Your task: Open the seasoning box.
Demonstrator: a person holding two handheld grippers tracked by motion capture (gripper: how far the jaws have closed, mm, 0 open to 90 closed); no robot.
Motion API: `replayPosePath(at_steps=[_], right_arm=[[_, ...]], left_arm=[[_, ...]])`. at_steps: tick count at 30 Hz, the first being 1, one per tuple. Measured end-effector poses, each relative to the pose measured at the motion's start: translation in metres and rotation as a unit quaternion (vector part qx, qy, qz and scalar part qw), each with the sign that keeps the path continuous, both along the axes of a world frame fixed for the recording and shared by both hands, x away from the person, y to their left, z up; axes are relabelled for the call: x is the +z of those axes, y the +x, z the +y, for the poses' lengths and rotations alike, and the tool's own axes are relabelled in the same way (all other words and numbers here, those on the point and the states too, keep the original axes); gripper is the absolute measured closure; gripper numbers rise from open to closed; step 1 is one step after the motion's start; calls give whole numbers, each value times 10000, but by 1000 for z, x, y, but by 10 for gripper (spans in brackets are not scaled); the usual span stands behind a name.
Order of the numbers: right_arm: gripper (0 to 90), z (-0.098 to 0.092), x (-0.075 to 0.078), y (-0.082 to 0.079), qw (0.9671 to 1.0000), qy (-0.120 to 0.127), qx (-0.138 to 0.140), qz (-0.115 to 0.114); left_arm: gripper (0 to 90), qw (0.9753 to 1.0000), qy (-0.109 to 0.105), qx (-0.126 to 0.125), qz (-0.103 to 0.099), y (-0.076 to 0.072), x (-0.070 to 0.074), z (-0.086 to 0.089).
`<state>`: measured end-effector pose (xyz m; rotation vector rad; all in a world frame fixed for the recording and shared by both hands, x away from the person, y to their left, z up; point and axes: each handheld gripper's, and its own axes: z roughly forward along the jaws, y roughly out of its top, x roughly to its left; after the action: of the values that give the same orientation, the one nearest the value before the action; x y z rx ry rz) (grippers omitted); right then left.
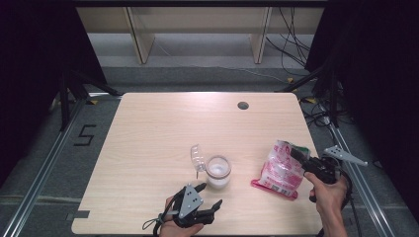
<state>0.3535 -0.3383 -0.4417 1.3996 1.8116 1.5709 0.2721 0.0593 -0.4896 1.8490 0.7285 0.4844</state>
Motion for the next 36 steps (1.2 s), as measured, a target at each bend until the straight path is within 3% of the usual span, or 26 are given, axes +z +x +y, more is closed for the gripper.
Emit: replayPosePath(at_steps=[1, 2, 3, 6, 7, 9, 10, 12, 13, 14, 15, 17, 18, 19, 20, 21, 22, 23, 27, 28, 31, 33, 34, 35, 36], right_arm=[[900, -2, 1, 0, 9999, -119, -56, 46], [900, -1, 0, 0, 10000, 15, -41, 49], [897, -2, -2, 1, 9999, -76, -128, -35], [886, -1, -3, 0, 9998, 20, -167, 146], [885, -3, -5, 2, 9999, -25, -154, 45], [885, -5, -8, 4, 9998, -98, -149, 82], [885, -3, -8, 3, 9997, 29, -195, 173], [883, -6, -10, 5, 9997, -128, -153, 130], [881, -7, -11, 5, 9992, -235, -234, 210], [877, -7, -12, 5, 9990, -187, -251, 320], [874, -6, -14, 5, 9989, -150, -328, 312], [868, -9, -19, 7, 9990, -162, -279, 297], [866, -9, -19, 6, 9987, -70, -350, 361], [864, -11, -20, 7, 9987, -176, -325, 345], [860, -9, -19, 5, 9976, -130, -433, 523], [848, -10, -21, 6, 9981, -130, -417, 429], [827, -12, -22, 7, 9979, -296, -445, 360], [815, -12, -23, 7, 9983, -303, -396, 311], [742, -11, -23, 5, 9973, -344, -514, 406], [728, -10, -22, 4, 9965, -277, -588, 519], [683, -11, -23, 3, 9964, -449, -572, 424], [599, -8, -24, 1, 9961, -348, -668, 462], [598, -8, -23, -1, 9953, -327, -709, 565], [592, -10, -25, -2, 9959, -405, -649, 479], [578, -10, -25, -3, 9953, -386, -710, 535]], left_arm=[[298, 10000, 38, 42, -8, 0, 1, 2], [296, 10000, 32, 58, 6, 0, 1, 3], [295, 10000, -13, 42, -33, 1, 1, 4], [293, 9999, 110, 98, -20, 2, 0, 8], [293, 9999, 20, 149, 27, 1, -1, 8], [293, 9998, 32, 166, 71, 3, -2, 11], [293, 9998, 63, 204, 66, 3, -3, 12], [293, 9997, 41, 213, 103, 5, -4, 14], [292, 9997, 1, 226, 94, 5, -4, 14], [291, 9997, 140, 209, -2, 6, -3, 17], [291, 9996, 32, 277, 83, 5, -3, 16], [291, 9995, 159, 288, 11, 7, -3, 19], [290, 9993, 126, 338, 71, 6, -3, 20], [291, 9992, 70, 378, 102, 6, -4, 20], [291, 9992, 78, 372, 83, 7, -4, 21], [291, 9992, 73, 390, 81, 7, -4, 22], [291, 9991, 34, 414, 104, 7, -4, 22], [291, 9991, 119, 399, 97, 8, -4, 24], [291, 9991, 0, 421, 102, 8, -6, 25], [291, 9990, 48, 429, 103, 8, -5, 26], [290, 9989, -12, 460, 111, 8, -6, 27], [289, 9986, 92, 502, 120, 8, -5, 30], [289, 9989, 158, 439, 22, 10, -5, 32], [289, 9987, 114, 492, 91, 9, -5, 32], [288, 9986, 133, 495, 91, 9, -5, 33]])
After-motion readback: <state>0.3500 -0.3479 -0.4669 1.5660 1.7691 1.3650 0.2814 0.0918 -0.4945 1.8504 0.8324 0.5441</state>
